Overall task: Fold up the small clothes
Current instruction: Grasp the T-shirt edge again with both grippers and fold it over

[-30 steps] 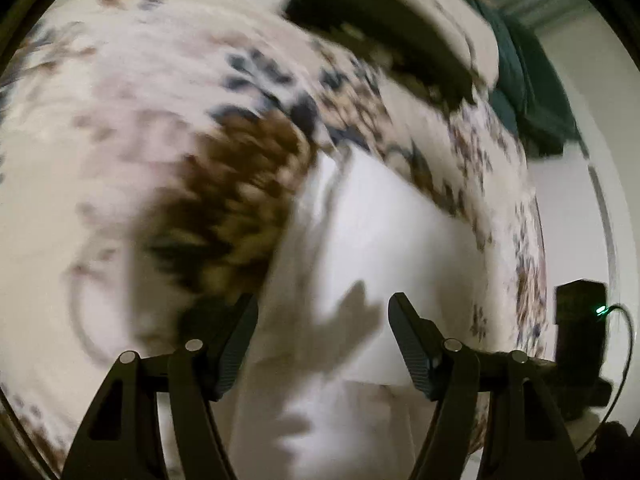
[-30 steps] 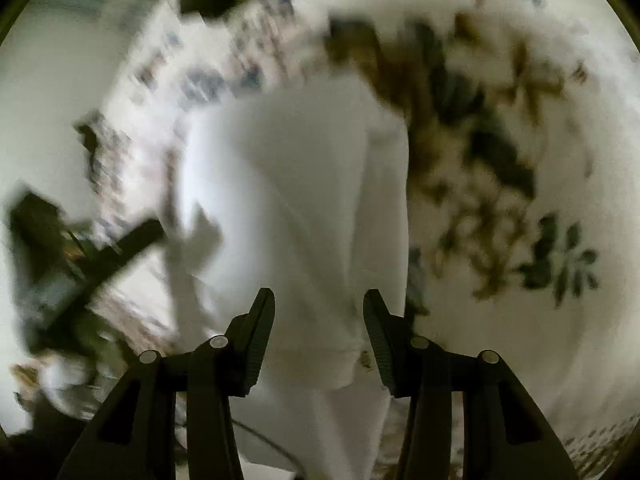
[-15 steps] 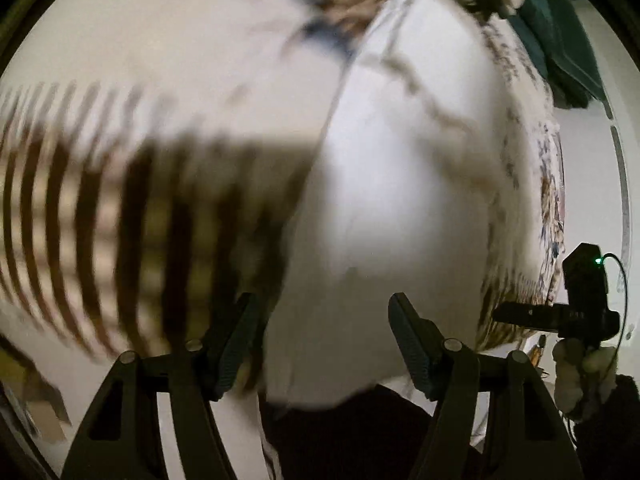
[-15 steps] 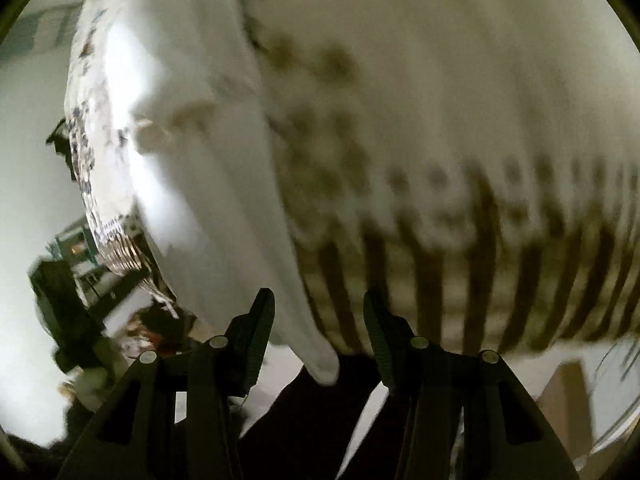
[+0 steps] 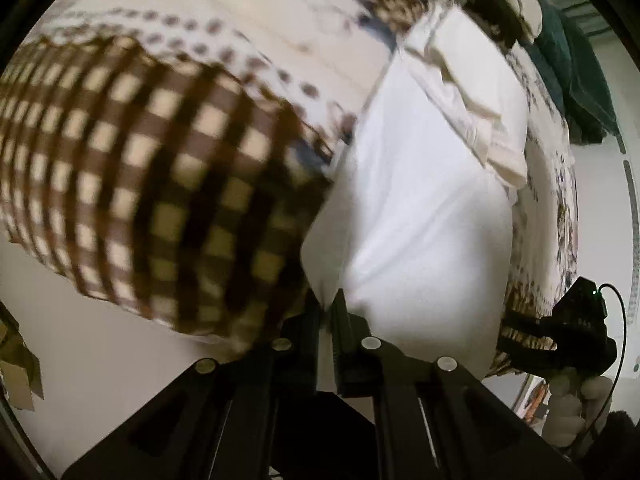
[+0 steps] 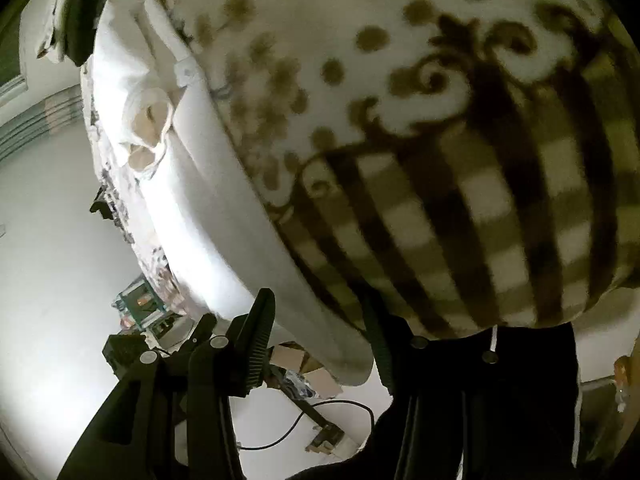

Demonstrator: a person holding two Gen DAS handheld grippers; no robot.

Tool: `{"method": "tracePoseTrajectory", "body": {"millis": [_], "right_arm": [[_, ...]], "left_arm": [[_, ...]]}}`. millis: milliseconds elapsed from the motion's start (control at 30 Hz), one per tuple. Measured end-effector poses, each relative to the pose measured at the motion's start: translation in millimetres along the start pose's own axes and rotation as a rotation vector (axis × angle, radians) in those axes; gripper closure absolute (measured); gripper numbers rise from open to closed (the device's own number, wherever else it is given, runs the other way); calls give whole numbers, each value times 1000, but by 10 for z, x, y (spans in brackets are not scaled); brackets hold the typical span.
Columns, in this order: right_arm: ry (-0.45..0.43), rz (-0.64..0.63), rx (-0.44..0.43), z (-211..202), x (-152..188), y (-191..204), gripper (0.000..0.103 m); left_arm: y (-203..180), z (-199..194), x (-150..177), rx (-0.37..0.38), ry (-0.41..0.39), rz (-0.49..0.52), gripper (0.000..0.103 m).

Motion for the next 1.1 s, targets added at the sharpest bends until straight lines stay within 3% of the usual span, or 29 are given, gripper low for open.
{"method": "tracePoseTrajectory", "body": {"millis": [133,167,200,400,500,567,600,633,667,700,733,833,900,933,967,1000,1100], "right_arm": [[23,-50,17,104,61,57,58],[38,-64,20,172,77,83,67],[44,-77,28,227,89,102,99],[-107,-145,92,-88,123,159,101],[-110,-182,142,-211,45,102,101],[-79,-185,167,-215,9,93,100],[-63,-181,156,-228,26,114,94],[-41,-177,141,-229,24,120,88],[-21,-177,134,-226,25,112,81],[-6,-177,137,-218,25,84,63],[12,-176,131,-197,28,48,52],[91,-154,111,-49,16,-146,51],[121,-134,88,76,22,-179,51],[121,-127,75,108,15,-184,57],[100,-120,66,104,8,-184,69],[87,-120,60,102,15,-179,98],[75,-123,43,-7,124,-120,97]], "left_arm": [[66,-113,-39,8,-20,0,100],[61,-125,-53,7,-19,6,100],[91,-153,-40,12,-20,9,100],[-115,-150,62,76,-28,7,99],[-122,-98,156,110,-9,-28,92],[-14,-81,230,100,-11,-80,68],[56,-75,274,113,-20,-117,59],[124,-67,315,137,-37,-157,43],[163,-56,334,162,-54,-186,40],[196,-4,351,206,-64,-219,40],[196,61,351,239,-60,-235,40],[104,318,313,307,-30,-235,40],[22,437,272,286,-22,-212,41],[-6,452,257,245,-23,-200,45],[-44,444,248,195,-12,-181,73],[-63,426,259,167,0,-166,88],[-178,191,261,111,13,-157,93]]}}
Point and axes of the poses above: each gripper's, at about its wrist camera, not at the fingertips, and z roughly the way its jaws point, y to its left, x to its underside, the point moved 7 cm from there along z, roughly the way its jaws point, and after that the axes turned 14 degrees about z, right-handed, at the moved point
